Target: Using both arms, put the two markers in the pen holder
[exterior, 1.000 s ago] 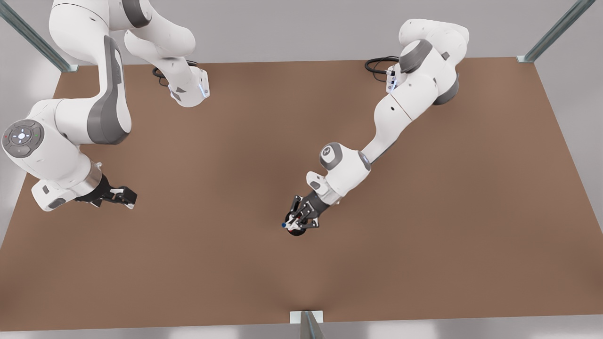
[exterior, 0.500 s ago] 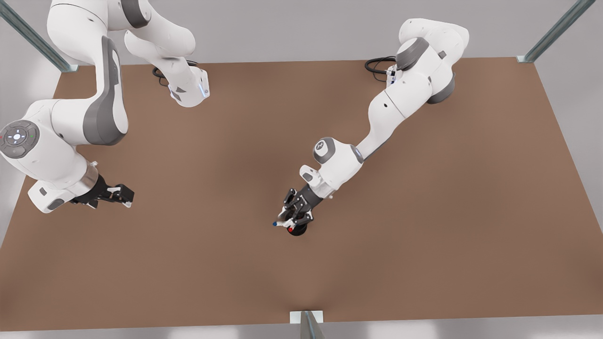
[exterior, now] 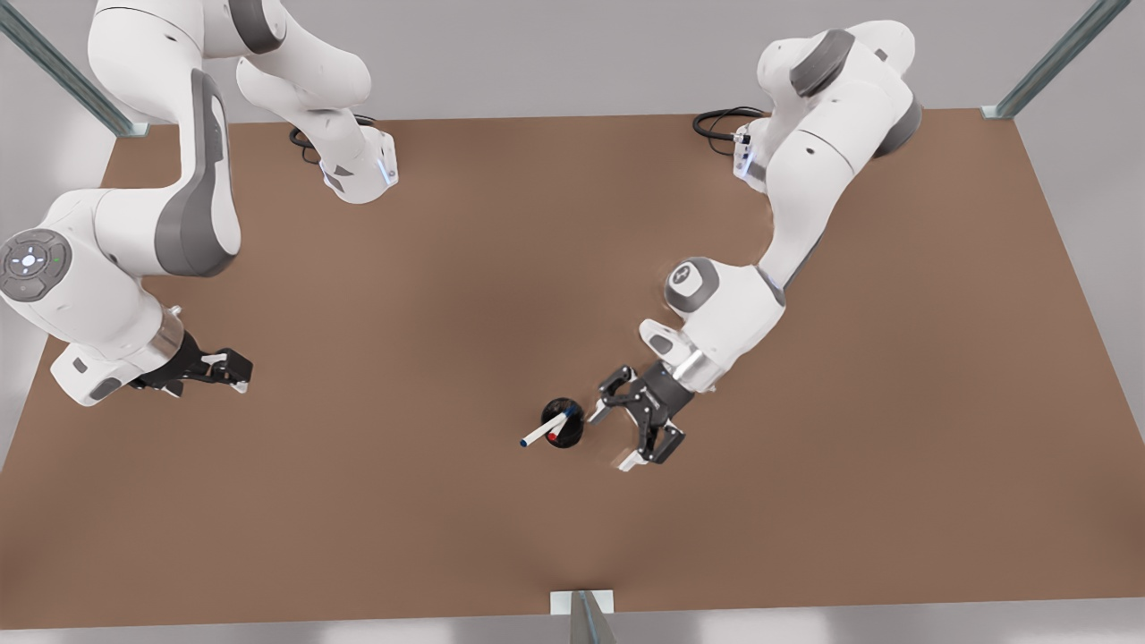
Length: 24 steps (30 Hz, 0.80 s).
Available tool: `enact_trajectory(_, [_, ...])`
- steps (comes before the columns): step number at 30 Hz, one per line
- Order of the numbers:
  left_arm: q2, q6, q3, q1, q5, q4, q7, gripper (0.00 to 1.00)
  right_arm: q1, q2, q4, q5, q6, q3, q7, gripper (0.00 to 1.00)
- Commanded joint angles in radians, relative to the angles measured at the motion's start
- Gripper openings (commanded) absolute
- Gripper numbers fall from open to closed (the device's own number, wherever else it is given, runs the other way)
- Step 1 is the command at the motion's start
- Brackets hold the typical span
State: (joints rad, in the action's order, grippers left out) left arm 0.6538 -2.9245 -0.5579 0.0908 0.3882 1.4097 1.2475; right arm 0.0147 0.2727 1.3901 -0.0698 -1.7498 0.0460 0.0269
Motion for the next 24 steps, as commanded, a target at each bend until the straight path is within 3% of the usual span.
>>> enact_trajectory(1, [-0.072,0.913,0.069,-0.060,-0.264,-0.084,-0.786,1.00,0.001,-0.001,0.000,0.001,0.001,0.000,0.034,1.00])
enact_trajectory(4, [-0.143,1.317,0.104,-0.207,-0.397,-0.158,-1.037,1.00,0.001,-0.001,0.000,0.001,0.003,0.000,0.034,1.00])
enact_trajectory(6, [-0.213,1.335,0.140,-0.238,-0.569,-0.160,-1.181,1.00,0.002,-0.001,0.003,0.001,0.003,0.000,0.034,1.00])
enact_trajectory(9, [-0.345,1.406,0.202,-0.252,-0.582,-0.156,-1.258,1.00,0.010,-0.001,0.006,0.001,0.016,0.002,0.033,1.00])
enact_trajectory(11, [-0.453,1.401,0.518,-0.020,-0.405,-0.083,-1.297,1.00,0.010,-0.001,0.006,0.001,0.018,0.002,0.033,1.00])
enact_trajectory(13, [-0.485,1.321,0.529,-0.010,-0.405,0.008,-1.321,1.00,0.011,-0.001,0.007,0.001,0.018,0.002,0.033,1.00])
enact_trajectory(24, [-0.379,1.317,0.527,-0.011,-0.414,-0.074,-1.321,1.00,0.013,-0.001,0.007,0.001,0.027,0.002,0.033,1.00])
